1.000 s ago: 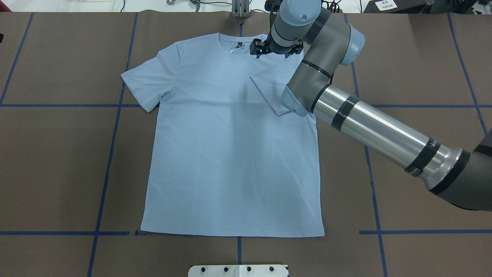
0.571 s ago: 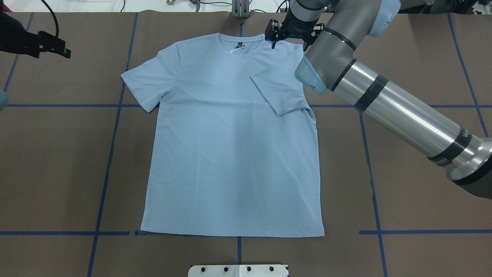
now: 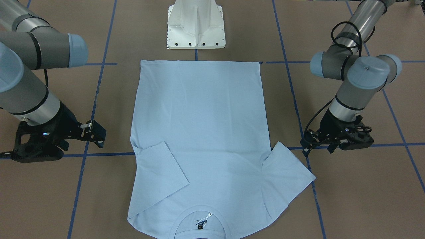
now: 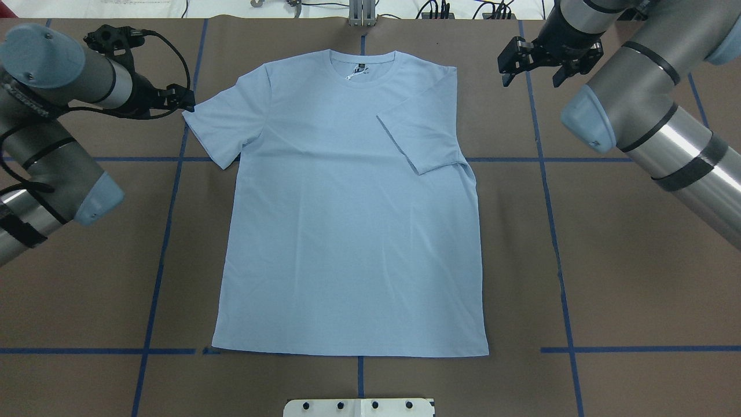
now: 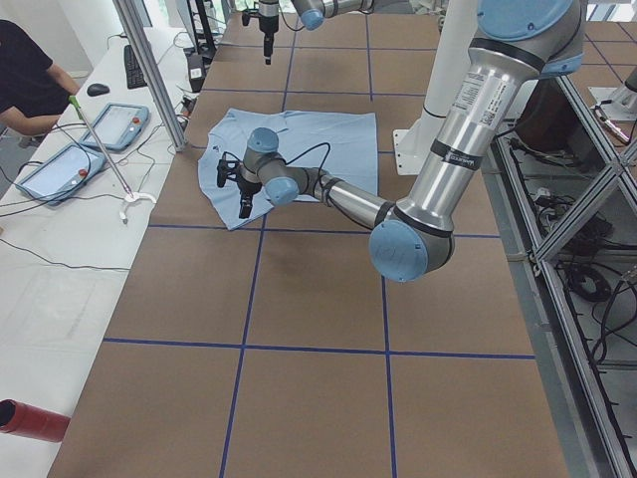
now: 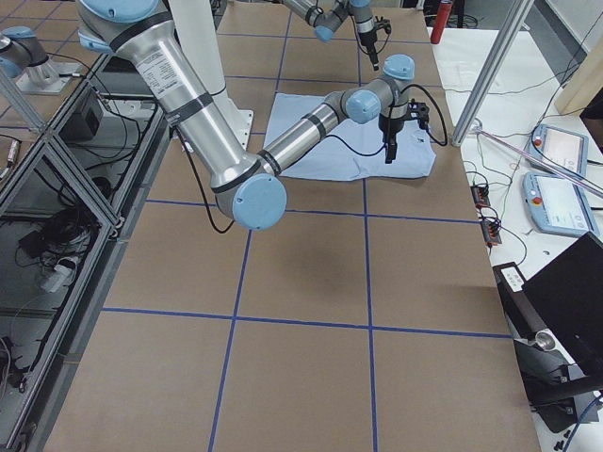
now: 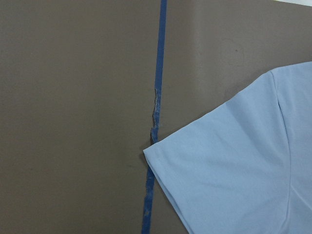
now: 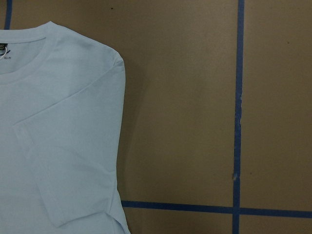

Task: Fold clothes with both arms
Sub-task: 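Release the sleeve and raise the right gripper while the left gripper approaches the other sleeve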

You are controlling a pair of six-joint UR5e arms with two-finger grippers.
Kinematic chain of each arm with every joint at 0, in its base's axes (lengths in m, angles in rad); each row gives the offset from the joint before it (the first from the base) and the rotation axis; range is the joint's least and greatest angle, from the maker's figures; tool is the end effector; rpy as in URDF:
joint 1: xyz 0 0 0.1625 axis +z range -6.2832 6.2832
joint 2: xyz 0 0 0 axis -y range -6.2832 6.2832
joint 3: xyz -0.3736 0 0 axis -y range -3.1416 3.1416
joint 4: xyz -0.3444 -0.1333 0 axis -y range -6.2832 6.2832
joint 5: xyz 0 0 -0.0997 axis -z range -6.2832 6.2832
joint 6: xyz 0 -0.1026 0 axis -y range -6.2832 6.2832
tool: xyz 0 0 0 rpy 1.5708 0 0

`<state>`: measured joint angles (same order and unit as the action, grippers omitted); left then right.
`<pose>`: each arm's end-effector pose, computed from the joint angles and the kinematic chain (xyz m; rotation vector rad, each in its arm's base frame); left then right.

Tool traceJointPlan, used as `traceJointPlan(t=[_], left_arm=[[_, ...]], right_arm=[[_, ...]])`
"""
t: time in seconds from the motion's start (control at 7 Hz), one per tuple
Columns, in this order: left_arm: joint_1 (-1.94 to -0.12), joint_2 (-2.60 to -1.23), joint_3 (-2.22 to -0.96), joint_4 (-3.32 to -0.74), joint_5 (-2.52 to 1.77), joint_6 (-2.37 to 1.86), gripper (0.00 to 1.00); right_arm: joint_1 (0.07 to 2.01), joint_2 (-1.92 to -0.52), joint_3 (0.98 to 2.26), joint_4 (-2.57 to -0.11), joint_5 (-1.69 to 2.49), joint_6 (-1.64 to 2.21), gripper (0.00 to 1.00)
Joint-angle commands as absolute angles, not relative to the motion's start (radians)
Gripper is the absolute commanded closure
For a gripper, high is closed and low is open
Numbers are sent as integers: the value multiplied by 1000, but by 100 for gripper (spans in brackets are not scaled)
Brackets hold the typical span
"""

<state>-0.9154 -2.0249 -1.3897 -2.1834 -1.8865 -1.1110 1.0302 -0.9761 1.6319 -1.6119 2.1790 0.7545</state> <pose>0.3061 -0.5646 0.3899 0.3304 0.8680 -0.2828 -0.2511 -0.5634 0.2732 0.1196 -0.8274 0.0144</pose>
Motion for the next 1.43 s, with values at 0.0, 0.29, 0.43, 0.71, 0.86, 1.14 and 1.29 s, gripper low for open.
traceJointPlan(t=[0.0, 0.29, 0.43, 0.71, 0.86, 1.14, 1.29], left_arm=[[-905, -2094, -1197, -2316, -1808, -1121, 2], [-902, -2115, -1132, -2357, -1772, -1123, 2], [-896, -2126, -1118, -2359, -1772, -1123, 2], [-873, -2126, -1117, -2359, -1772, -1123, 3], [-865, -2128, -1117, -2359, -1772, -1124, 3], [-865, -2125, -1115, -2359, -1772, -1123, 14], [-865, -2126, -1108, -2361, -1772, -1123, 18]], right_arm=[[1031, -999, 1655, -1615, 2180, 745, 0], [1028, -997, 1655, -1612, 2177, 750, 0], [1026, -997, 1654, -1612, 2177, 749, 0], [1025, -999, 1652, -1611, 2175, 749, 0], [1023, -999, 1652, -1611, 2175, 750, 0], [1023, -999, 1651, -1611, 2175, 750, 0], [1023, -997, 1649, -1611, 2175, 750, 0]])
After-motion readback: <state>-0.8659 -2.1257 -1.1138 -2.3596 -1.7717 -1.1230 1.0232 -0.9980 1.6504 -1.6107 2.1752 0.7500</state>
